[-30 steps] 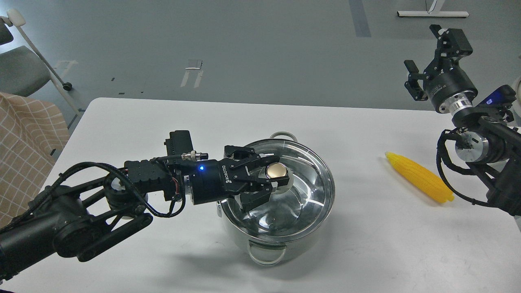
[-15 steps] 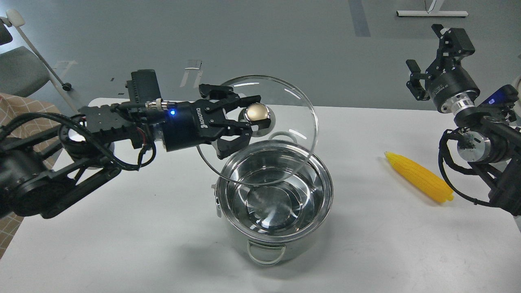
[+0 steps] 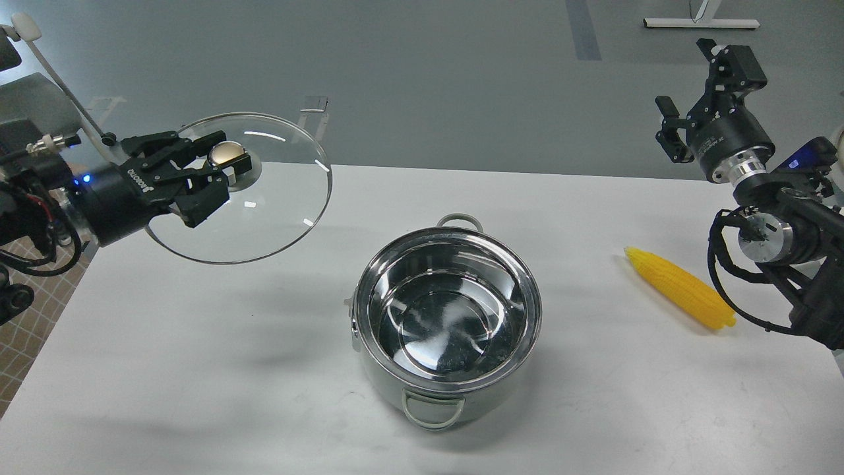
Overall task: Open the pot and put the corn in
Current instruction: 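Lift the glass lid off the pot and carry it aside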
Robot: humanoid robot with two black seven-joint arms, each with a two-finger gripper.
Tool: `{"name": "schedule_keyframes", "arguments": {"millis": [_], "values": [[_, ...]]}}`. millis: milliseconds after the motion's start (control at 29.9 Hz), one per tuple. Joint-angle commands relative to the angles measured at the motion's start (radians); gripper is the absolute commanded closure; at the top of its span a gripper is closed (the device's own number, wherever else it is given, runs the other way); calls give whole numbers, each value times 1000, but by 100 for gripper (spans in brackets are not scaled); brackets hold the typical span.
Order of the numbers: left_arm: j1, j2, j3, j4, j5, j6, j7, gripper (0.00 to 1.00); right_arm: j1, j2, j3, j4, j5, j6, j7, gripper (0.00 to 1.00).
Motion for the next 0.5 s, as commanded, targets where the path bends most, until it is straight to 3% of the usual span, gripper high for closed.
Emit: {"name": "schedule_keyframes", "arguments": {"millis": [0,167,468], "values": [[88,-58,4,142,-15,159,0,77,-2,-7,0,3,0,0,0,0],[119,-178,4,300,-18,224,0,76,-2,-7,0,7,-2,0,0,0],[148,-339,4,512,-24,238,0,76,-11,-2,0,7,-14,0,0,0]]}}
